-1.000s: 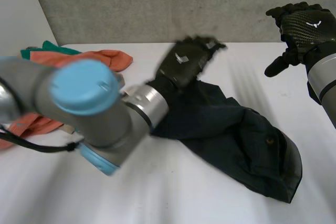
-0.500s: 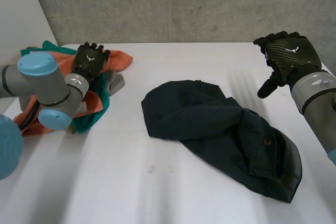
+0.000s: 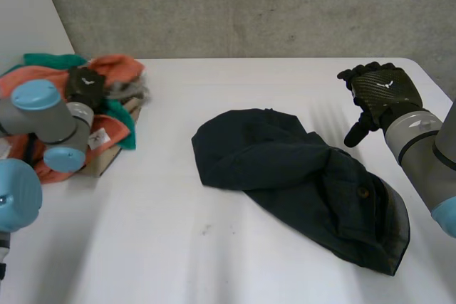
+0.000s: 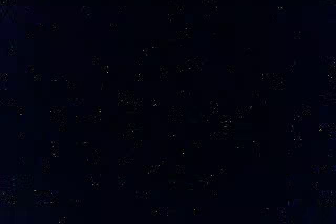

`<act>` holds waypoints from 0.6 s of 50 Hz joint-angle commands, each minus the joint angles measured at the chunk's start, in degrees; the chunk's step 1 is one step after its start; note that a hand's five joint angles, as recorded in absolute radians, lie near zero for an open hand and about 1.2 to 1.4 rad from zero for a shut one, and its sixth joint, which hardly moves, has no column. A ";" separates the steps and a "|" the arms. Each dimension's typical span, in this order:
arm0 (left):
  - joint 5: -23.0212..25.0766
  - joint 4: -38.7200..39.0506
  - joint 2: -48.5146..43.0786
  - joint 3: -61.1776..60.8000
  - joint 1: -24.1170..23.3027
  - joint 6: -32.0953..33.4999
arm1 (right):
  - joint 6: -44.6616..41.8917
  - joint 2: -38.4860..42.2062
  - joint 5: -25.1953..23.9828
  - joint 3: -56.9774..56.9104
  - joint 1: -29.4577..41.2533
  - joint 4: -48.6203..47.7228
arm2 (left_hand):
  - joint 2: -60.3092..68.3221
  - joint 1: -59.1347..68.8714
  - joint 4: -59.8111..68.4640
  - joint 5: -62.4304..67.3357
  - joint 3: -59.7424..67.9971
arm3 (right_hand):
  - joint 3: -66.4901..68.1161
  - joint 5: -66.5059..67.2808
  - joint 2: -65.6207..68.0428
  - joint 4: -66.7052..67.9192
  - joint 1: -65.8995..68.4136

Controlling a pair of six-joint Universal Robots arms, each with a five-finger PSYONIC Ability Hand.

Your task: Fold the laundry.

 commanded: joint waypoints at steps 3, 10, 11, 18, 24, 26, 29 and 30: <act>-4.14 2.37 1.33 -2.88 1.45 4.36 | 0.01 -0.15 0.00 0.03 0.30 0.12 | 12.89 20.02 12.89 19.83 14.95 | -1.88 -2.78 -1.88 -2.05 -3.12; -3.79 4.31 7.65 -11.93 -0.92 2.70 | 0.19 -0.67 0.00 -0.76 0.22 0.65 | 12.89 20.02 12.89 19.83 14.95 | -1.88 -2.78 -1.88 -2.05 -3.12; -3.88 5.01 9.58 -14.03 -1.96 2.00 | 0.19 -0.76 0.00 -0.85 0.13 0.65 | 1.76 8.89 1.76 8.70 3.81 | -1.88 -2.78 -1.88 -2.05 -3.12; -4.23 5.28 20.30 -23.35 -4.87 -3.36 | -4.45 -4.01 -1.13 -2.60 -0.40 5.20 | -56.72 -49.59 -56.72 -49.78 -54.67 | -1.88 -2.78 -1.88 -2.05 -3.12; -3.88 4.66 34.19 -34.95 -9.35 -12.24 | -12.02 -5.42 -4.56 -5.06 -0.57 14.78 | -55.89 -48.76 -55.89 -48.95 -53.83 | -1.88 -2.78 -1.88 -2.05 -3.12; -3.70 3.96 39.18 -39.94 -11.63 -15.83 | -13.52 -5.95 -5.44 -6.29 -0.92 18.99 | -55.21 -48.09 -55.21 -48.28 -53.16 | -1.88 -2.78 -1.88 -2.05 -3.12; -2.92 3.26 43.95 -44.88 -14.27 -18.92 | -13.61 -6.21 -5.97 -7.26 -1.98 23.39 | -54.87 -47.74 -54.87 -47.93 -52.82 | 0.85 -0.06 0.84 0.67 -0.40; -1.87 2.91 45.79 -47.34 -16.02 -20.23 | -13.52 -6.21 -6.06 -7.44 -2.07 24.19 | -54.54 -47.41 -54.54 -47.60 -52.48 | 3.23 2.32 3.22 3.05 1.98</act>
